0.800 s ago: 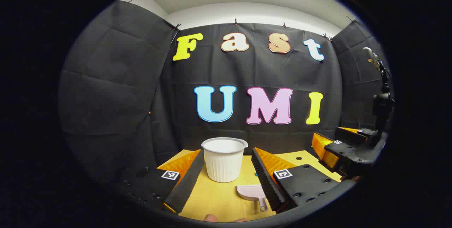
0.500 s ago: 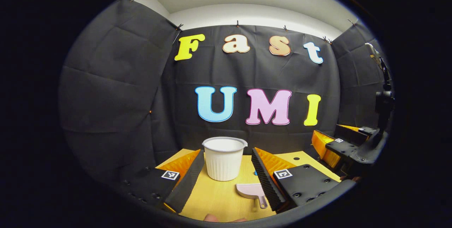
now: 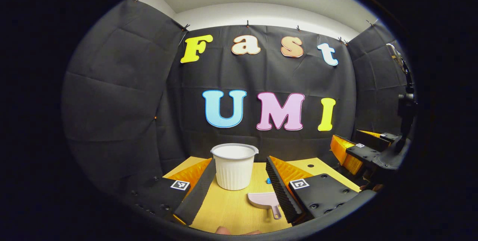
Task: Pick up the small broom and dustpan from the desktop, sweep the trash into the dustpan with the broom, and then empty the trash into the garbage bin.
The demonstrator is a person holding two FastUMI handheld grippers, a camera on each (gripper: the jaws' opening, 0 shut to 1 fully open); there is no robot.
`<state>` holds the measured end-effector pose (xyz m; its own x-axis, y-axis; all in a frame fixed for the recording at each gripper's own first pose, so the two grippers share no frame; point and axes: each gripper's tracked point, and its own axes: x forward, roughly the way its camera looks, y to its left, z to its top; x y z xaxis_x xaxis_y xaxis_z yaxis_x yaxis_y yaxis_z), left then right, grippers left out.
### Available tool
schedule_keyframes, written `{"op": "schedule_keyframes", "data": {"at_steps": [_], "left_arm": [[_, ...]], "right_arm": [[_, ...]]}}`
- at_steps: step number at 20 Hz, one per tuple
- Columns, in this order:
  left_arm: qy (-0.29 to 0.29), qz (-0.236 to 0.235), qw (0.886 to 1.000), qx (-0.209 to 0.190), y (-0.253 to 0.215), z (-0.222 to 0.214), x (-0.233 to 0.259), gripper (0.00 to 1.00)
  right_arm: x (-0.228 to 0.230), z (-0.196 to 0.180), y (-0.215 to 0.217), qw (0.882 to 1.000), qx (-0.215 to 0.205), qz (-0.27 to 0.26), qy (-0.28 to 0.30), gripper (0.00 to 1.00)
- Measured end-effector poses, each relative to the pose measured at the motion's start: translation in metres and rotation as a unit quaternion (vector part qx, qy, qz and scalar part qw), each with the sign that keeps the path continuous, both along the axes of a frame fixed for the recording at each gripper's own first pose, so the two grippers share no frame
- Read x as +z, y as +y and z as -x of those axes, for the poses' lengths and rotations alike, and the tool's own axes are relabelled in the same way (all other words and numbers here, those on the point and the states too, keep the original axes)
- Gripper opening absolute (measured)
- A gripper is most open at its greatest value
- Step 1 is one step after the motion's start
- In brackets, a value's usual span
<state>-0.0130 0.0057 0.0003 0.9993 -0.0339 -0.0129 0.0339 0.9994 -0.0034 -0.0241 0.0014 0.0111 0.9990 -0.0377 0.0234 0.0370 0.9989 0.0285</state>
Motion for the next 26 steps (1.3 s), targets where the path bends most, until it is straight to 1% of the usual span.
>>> {"op": "schedule_keyframes", "data": {"at_steps": [1, 2, 3, 4, 5, 7, 11, 12, 13, 14, 15, 16, 17, 18, 19, 20, 22, 23, 24, 25, 26], "left_arm": [[-0.003, -0.003, 1.0, 0.004, 0.003, 0.001, 0.002, 0.8], [-0.006, -0.009, 1.0, 0.009, 0.004, 0.001, 0.005, 0.8], [-0.007, -0.015, 1.0, 0.014, 0.008, 0.002, 0.005, 0.8], [-0.006, -0.018, 1.0, 0.014, 0.007, 0.002, 0.005, 0.8], [-0.004, -0.019, 1.0, 0.012, 0.006, 0.004, 0.002, 0.8], [-0.002, -0.011, 1.0, 0.01, 0.008, 0.004, 0.0, 0.8], [0.005, -0.002, 1.0, 0.011, 0.011, 0.003, -0.003, 0.8], [0.003, -0.002, 1.0, 0.011, 0.012, 0.002, -0.001, 0.8], [0.0, -0.002, 1.0, 0.011, 0.013, 0.001, 0.0, 0.8], [-0.001, -0.004, 1.0, 0.015, 0.013, 0.001, 0.001, 0.8], [-0.001, -0.011, 1.0, 0.021, 0.016, 0.0, -0.001, 0.8], [-0.003, -0.018, 1.0, 0.022, 0.016, 0.0, 0.0, 0.8], [-0.006, -0.02, 1.0, 0.02, 0.013, 0.001, 0.0, 0.8], [-0.009, -0.017, 1.0, 0.015, 0.011, 0.003, 0.002, 0.8], [-0.011, -0.013, 1.0, 0.011, 0.01, 0.004, 0.001, 0.8], [-0.008, -0.009, 1.0, 0.009, 0.011, 0.003, 0.0, 0.8], [-0.001, -0.002, 1.0, 0.009, 0.015, 0.001, -0.005, 0.8], [0.003, 0.003, 1.0, 0.011, 0.016, 0.0, -0.006, 0.8], [0.006, 0.008, 1.0, 0.017, 0.02, -0.002, -0.006, 0.79], [0.01, 0.013, 1.0, 0.025, 0.024, -0.005, -0.006, 0.79], [0.01, 0.021, 0.999, 0.028, 0.026, -0.008, -0.002, 0.8]], "right_arm": [[-0.007, -0.003, 0.001, 1.0, 0.001, 0.001, 0.011, 0.97], [-0.017, -0.006, -0.003, 1.0, -0.005, 0.004, 0.03, 0.93], [-0.027, -0.009, -0.007, 0.999, -0.009, 0.0, 0.048, 0.97], [-0.026, -0.01, -0.008, 0.999, -0.01, -0.008, 0.052, 0.94], [-0.023, -0.012, -0.008, 0.998, -0.013, -0.02, 0.051, 0.98], [-0.018, -0.013, -0.01, 0.999, -0.018, -0.025, 0.043, 0.98], [-0.012, -0.011, -0.005, 1.0, -0.013, -0.003, 0.027, 0.97], [-0.011, -0.01, -0.002, 1.0, -0.009, 0.001, 0.023, 0.93], [-0.01, -0.009, 0.0, 1.0, -0.007, 0.007, 0.021, 0.93], [-0.009, -0.008, 0.002, 1.0, -0.007, 0.014, 0.017, 0.98], [-0.007, -0.008, 0.003, 1.0, -0.007, 0.019, 0.014, 0.98], [-0.008, -0.006, 0.004, 1.0, -0.007, 0.022, 0.012, 0.93], [-0.008, -0.006, 0.004, 1.0, -0.009, 0.024, 0.013, 0.93], [-0.008, -0.007, 0.002, 0.999, -0.015, 0.027, 0.011, 0.98], [-0.005, -0.007, -0.001, 0.999, -0.02, 0.03, 0.008, 0.93], [-0.005, -0.007, 0.001, 0.999, -0.021, 0.032, 0.007, 0.98], [-0.007, -0.008, 0.0, 0.999, -0.023, 0.034, 0.01, 0.98], [-0.006, -0.008, 0.0, 0.999, -0.025, 0.035, 0.011, 0.93], [-0.003, -0.009, -0.001, 0.999, -0.028, 0.037, 0.009, 0.98], [0.002, -0.011, -0.005, 0.998, -0.033, 0.046, 0.006, 0.98], [0.007, -0.014, -0.015, 0.997, -0.051, 0.058, 0.006, 0.97]]}}
